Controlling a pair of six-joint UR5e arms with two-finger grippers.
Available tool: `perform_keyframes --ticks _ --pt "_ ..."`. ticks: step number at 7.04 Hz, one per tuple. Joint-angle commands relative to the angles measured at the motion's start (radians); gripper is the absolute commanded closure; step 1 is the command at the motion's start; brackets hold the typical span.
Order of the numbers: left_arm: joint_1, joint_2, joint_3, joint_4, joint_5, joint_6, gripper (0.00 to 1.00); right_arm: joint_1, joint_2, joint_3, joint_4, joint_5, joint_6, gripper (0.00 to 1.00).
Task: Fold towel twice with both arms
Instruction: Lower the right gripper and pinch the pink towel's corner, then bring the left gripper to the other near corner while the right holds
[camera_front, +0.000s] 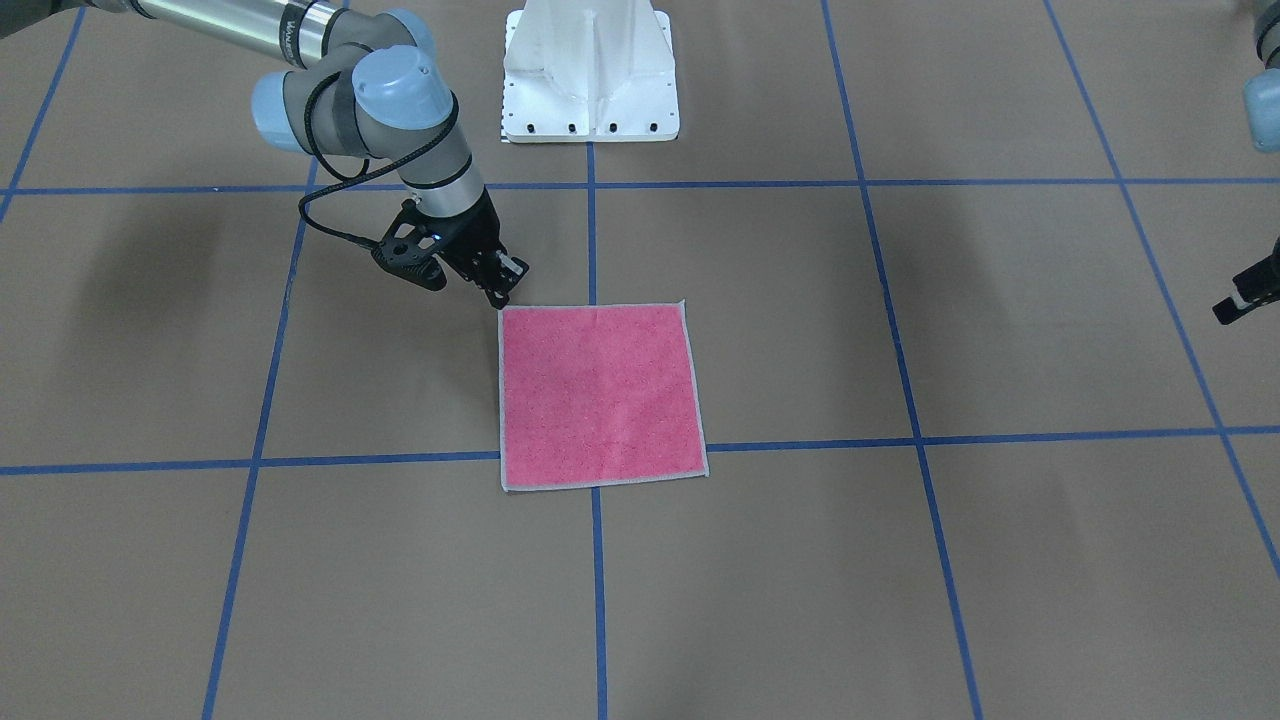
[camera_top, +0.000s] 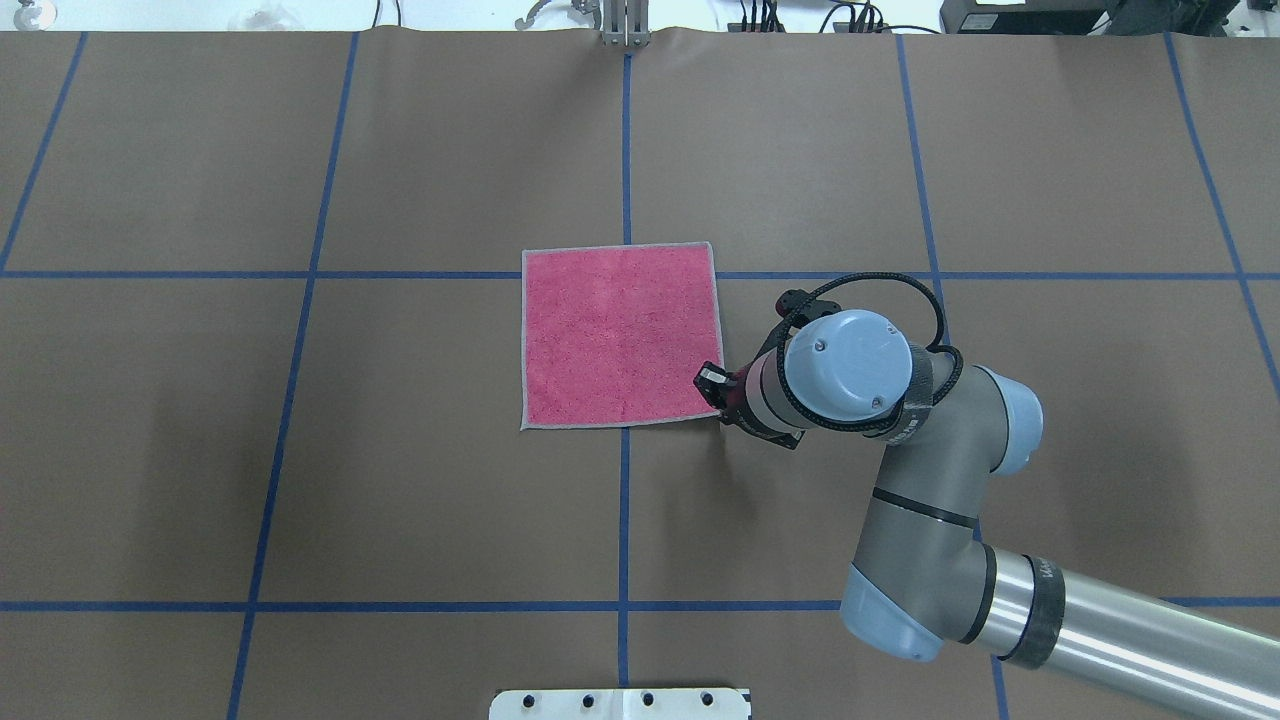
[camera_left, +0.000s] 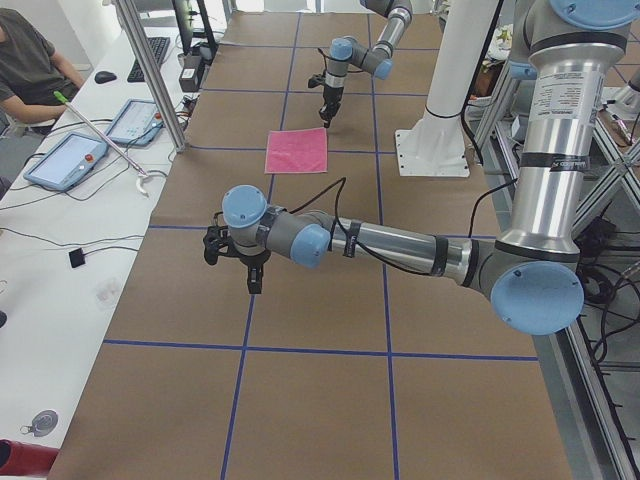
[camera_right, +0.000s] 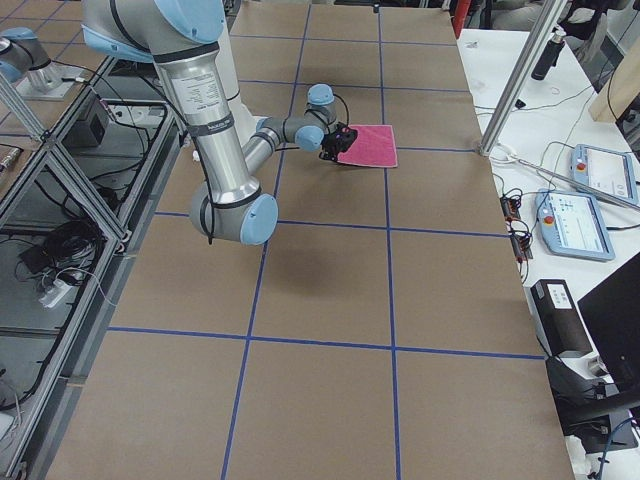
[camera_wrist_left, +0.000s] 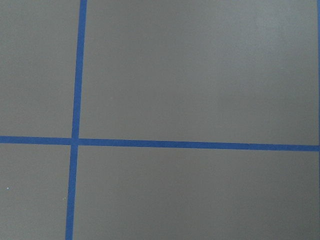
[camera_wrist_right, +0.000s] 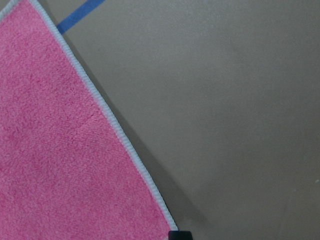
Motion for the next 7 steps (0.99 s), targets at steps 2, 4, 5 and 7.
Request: perform_keyframes --ticks 2,4,5,7 --pt "0.162 -0.094 -0.004 -0.089 0.089 -0.373 0.00 0.005 -0.037 0.103 -0.064 0.008 0.000 1.00" --pt "0.308 -0.119 -0.106 -0.092 0.131 -0.671 0.00 0.003 -0.066 0.143 -0.064 0.021 0.002 1.00" --pt "0.383 -0.120 -0.172 -0.092 0.144 -0.806 0.00 0.005 -0.089 0.176 -0.064 0.047 0.002 1.00" --pt "0.585 -0.157 -0.237 -0.088 0.316 -1.058 0.00 0.003 -0.111 0.196 -0.064 0.054 0.003 1.00"
